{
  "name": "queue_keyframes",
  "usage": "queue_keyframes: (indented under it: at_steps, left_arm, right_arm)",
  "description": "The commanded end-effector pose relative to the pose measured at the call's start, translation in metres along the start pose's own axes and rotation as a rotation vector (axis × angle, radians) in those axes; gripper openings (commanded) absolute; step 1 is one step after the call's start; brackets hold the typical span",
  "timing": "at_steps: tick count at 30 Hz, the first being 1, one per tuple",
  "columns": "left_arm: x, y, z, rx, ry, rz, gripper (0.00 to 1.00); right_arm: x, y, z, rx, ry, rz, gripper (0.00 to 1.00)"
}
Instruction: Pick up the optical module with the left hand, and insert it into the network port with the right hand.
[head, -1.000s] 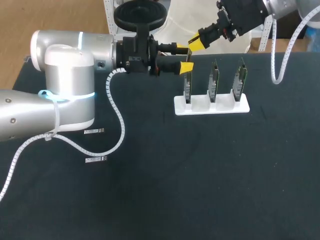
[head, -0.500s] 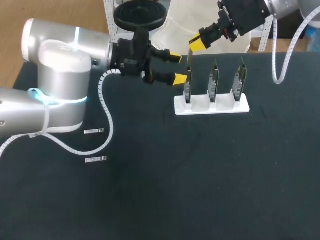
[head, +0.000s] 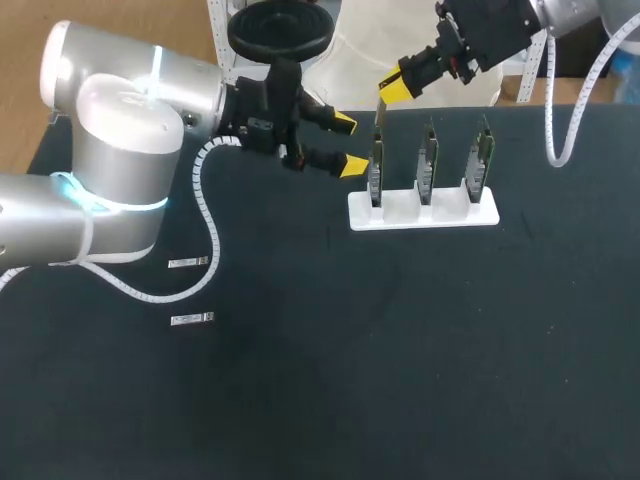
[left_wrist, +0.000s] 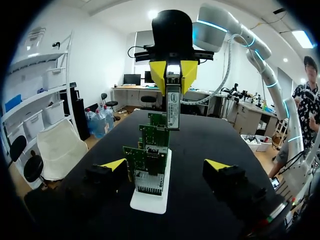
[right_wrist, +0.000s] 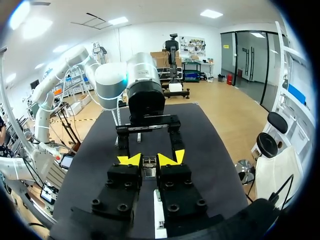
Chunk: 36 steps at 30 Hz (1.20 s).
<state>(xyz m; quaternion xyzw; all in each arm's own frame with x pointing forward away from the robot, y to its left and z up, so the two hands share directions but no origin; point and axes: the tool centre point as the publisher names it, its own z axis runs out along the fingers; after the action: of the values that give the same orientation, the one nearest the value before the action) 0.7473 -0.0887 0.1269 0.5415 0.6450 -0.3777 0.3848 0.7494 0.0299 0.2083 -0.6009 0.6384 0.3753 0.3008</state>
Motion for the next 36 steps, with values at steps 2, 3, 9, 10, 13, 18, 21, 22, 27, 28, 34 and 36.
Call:
queue_keyframes:
  at_steps: [2,3,9,10,13,18,21,22,27,28,34,36]
  left_arm:
    - [0.0005,0.0069,0.0049,-0.006,0.042,0.004,1.0]
    - [0.0011,0.0076,0.0052,-0.007,0.044,0.005,1.0]
    - [0.0025,0.0105,0.0061,0.0,0.064,0.008,1.0]
    - [0.0024,0.0108,0.0061,0.001,0.064,0.007,1.0]
    - [0.0021,0.0115,0.0065,0.008,0.069,0.009,1.0]
    - [0.003,0.0132,0.0075,0.011,0.077,0.009,1.0]
    - [0.0041,0.0143,0.0079,0.012,0.088,0.01,1.0]
    - [0.0041,0.0145,0.0079,0.013,0.089,0.01,1.0]
    - [0.0035,0.0154,0.009,0.018,0.092,0.011,1.0]
    - [0.0037,0.0154,0.0096,0.02,0.093,0.011,1.0]
    - [0.0041,0.0147,0.0119,0.025,0.097,0.009,1.0]
    - [0.004,0.0147,0.012,0.025,0.098,0.009,1.0]
  right_arm:
    - [0.001,0.0047,-0.002,0.009,0.001,-0.003,0.0]
    - [0.0012,0.005,-0.0023,0.008,0.002,-0.003,0.0]
    - [0.0016,0.0062,-0.0043,0.008,0.009,-0.009,0.0]
    - [0.0017,0.0062,-0.0045,0.008,0.009,-0.009,0.0]
    - [0.0019,0.0063,-0.005,0.008,0.012,-0.009,0.0]
    - [0.0019,0.0066,-0.0053,0.005,0.016,-0.013,0.0]
    - [0.0019,0.0071,-0.0054,0.003,0.019,-0.015,0.0]
    - [0.0019,0.0071,-0.0055,0.003,0.021,-0.016,0.0]
    - [0.0022,0.0076,-0.006,0.005,0.024,-0.017,0.0]
    - [0.0023,0.0078,-0.0061,0.005,0.025,-0.018,0.0]
    - [0.0019,0.0088,-0.0079,-0.008,0.026,-0.023,0.0]
    - [0.0015,0.0086,-0.0083,-0.013,0.037,-0.031,0.0]
